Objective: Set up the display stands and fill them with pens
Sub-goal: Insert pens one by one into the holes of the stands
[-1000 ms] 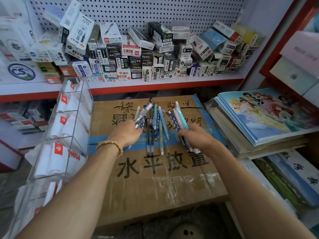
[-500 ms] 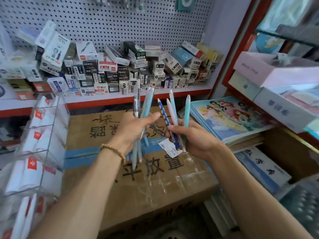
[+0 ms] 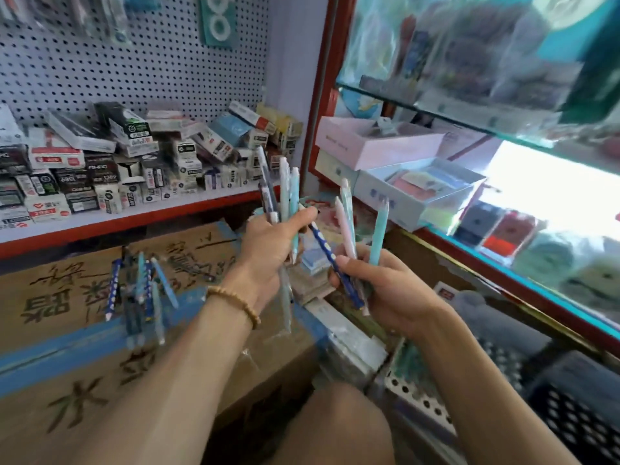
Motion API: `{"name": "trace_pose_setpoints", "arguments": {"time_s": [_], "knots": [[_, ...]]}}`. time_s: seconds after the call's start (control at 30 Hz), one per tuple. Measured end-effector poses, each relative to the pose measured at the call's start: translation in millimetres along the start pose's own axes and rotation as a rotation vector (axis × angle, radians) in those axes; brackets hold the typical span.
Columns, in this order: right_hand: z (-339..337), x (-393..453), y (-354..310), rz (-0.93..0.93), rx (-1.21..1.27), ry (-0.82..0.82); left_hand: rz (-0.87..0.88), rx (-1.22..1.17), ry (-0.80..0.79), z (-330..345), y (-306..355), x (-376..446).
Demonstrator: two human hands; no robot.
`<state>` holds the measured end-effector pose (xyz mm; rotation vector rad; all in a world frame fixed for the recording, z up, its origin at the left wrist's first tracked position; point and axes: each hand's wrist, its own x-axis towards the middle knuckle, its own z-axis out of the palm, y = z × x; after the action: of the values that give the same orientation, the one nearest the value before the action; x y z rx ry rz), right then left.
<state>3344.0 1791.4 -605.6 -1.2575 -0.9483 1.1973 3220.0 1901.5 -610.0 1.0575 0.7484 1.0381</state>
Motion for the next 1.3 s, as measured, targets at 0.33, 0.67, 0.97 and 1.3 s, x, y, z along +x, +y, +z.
{"name": "trace_pose_setpoints", "arguments": {"time_s": [0.33, 0.67, 0.97, 1.3], "knots": [[-70.3, -105.3, -2.3, -0.050, 0.013, 0.366, 0.006, -0.128, -0.189, 116.3, -26.6, -48.7], [-121.9, -198.5, 14.1, -0.096, 0.224, 0.873, -0.314, -0.093, -0.435, 164.0, -86.1, -92.3], [-138.9, -233.4, 30.0, -0.294, 0.364, 1.046, -0.491, -0.168, -0.742, 176.8, -107.1, -123.6], [-159.1, -300.3, 44.0, -0.320, 0.105, 1.355, -0.448, 0.100, -0.782, 201.4, -131.6, -146.7]]}}
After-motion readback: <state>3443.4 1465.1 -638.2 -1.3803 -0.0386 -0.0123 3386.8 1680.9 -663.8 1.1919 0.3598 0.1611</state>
